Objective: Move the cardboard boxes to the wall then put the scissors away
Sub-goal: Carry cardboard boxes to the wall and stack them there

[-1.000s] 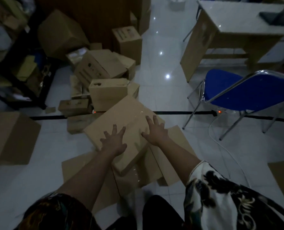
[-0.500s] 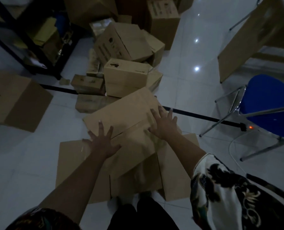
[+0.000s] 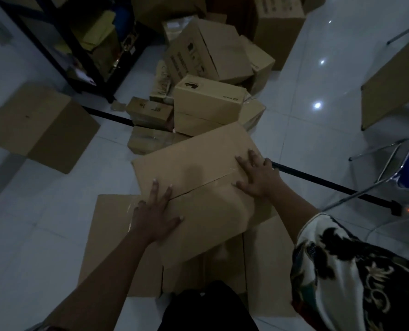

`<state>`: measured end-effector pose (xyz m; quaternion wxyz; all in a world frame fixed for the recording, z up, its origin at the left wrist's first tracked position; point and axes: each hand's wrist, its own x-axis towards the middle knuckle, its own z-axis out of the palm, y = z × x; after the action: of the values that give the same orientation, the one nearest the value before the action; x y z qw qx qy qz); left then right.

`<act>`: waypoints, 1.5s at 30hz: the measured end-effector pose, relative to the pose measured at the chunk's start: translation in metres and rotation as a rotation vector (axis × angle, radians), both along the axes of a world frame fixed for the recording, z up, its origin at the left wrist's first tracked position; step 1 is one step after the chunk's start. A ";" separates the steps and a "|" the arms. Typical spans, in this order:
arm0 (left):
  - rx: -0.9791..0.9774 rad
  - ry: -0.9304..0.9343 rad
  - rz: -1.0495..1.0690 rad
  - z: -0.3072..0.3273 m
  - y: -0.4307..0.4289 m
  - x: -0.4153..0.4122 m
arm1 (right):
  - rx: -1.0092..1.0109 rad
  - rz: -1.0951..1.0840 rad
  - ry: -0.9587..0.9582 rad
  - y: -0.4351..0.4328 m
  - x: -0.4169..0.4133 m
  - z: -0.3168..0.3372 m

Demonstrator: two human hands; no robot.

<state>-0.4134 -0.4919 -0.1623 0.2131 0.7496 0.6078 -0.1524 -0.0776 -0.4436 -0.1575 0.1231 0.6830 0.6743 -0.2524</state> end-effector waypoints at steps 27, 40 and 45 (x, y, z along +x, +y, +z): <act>0.160 -0.101 0.468 0.159 -0.031 -0.101 | 0.092 0.035 0.200 -0.025 -0.132 0.142; 0.364 -0.046 0.798 0.247 -0.123 -0.267 | 0.184 0.406 0.254 -0.019 -0.335 0.243; 0.387 -0.021 0.883 0.268 -0.161 -0.344 | 0.198 0.505 0.285 -0.036 -0.420 0.272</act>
<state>-0.7577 -0.6532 0.1059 0.1203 0.4474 0.8830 0.0759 -0.4975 -0.4800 0.1144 0.0189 0.4602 0.8545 -0.2403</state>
